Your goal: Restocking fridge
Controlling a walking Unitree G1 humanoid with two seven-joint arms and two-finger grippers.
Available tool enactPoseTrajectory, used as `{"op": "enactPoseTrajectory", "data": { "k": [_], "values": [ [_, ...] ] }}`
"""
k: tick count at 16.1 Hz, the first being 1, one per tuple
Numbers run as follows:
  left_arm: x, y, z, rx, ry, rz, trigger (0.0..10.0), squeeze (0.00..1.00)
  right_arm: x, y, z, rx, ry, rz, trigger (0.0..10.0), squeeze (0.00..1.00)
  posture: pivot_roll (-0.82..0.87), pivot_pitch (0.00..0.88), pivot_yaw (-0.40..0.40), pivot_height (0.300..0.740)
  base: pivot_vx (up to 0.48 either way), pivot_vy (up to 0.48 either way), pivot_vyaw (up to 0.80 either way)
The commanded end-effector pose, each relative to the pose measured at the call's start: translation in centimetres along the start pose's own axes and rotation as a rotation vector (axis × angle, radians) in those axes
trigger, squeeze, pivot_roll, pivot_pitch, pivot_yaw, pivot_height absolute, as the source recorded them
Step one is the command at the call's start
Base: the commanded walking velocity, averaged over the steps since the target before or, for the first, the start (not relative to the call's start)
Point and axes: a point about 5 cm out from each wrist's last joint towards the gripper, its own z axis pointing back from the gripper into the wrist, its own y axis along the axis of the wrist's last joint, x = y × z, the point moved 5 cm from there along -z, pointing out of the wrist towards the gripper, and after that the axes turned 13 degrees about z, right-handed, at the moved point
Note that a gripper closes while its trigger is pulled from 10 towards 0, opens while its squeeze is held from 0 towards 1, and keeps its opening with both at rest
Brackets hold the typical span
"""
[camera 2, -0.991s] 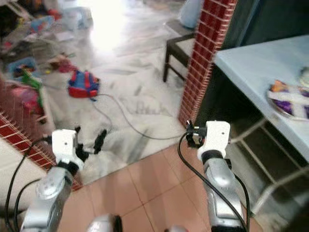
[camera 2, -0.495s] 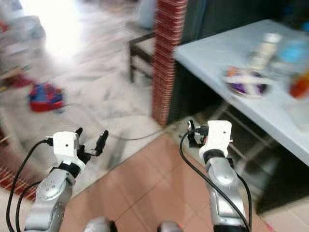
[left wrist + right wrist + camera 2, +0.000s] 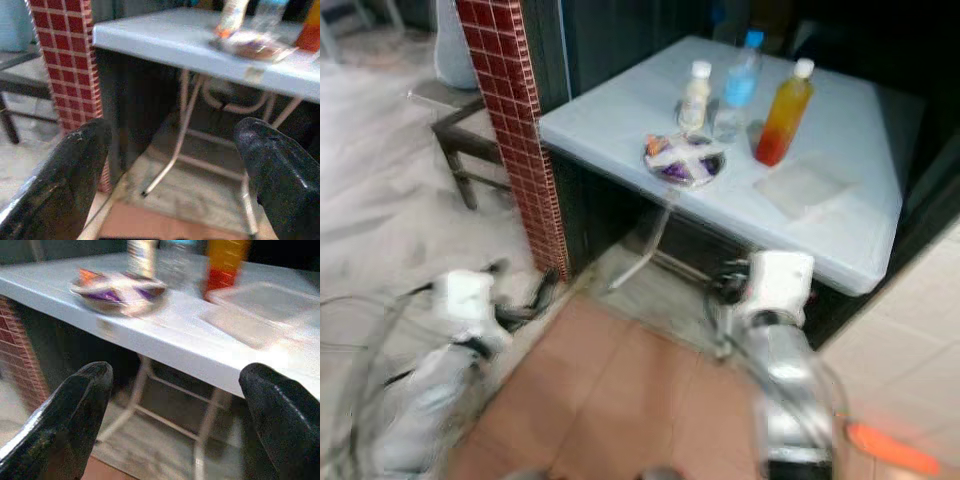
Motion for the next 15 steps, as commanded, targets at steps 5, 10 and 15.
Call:
{"op": "enactPoseTrajectory", "data": {
  "k": [5,10,15],
  "values": [
    [0.80,0.33,-0.47,0.017,-0.020,0.014,10.0,0.00,0.86,-0.28,-0.09,-0.008,-0.019,0.006,10.0,0.00,0.00,0.020,0.012,0.740,0.208,0.000,-0.80],
    [1.04,0.65,-0.58,0.024,-0.037,0.013,10.0,0.00,1.52,-0.57,-0.19,-0.023,-0.060,0.005,10.0,0.00,0.01,0.018,0.012,0.740,0.000,0.155,0.00],
    [1.07,0.56,-0.60,0.022,-0.043,-0.001,10.0,0.00,1.49,-0.44,-0.24,-0.020,-0.069,0.040,10.0,0.00,0.00,0.022,0.013,0.740,0.000,0.478,0.00]
  ]
}}
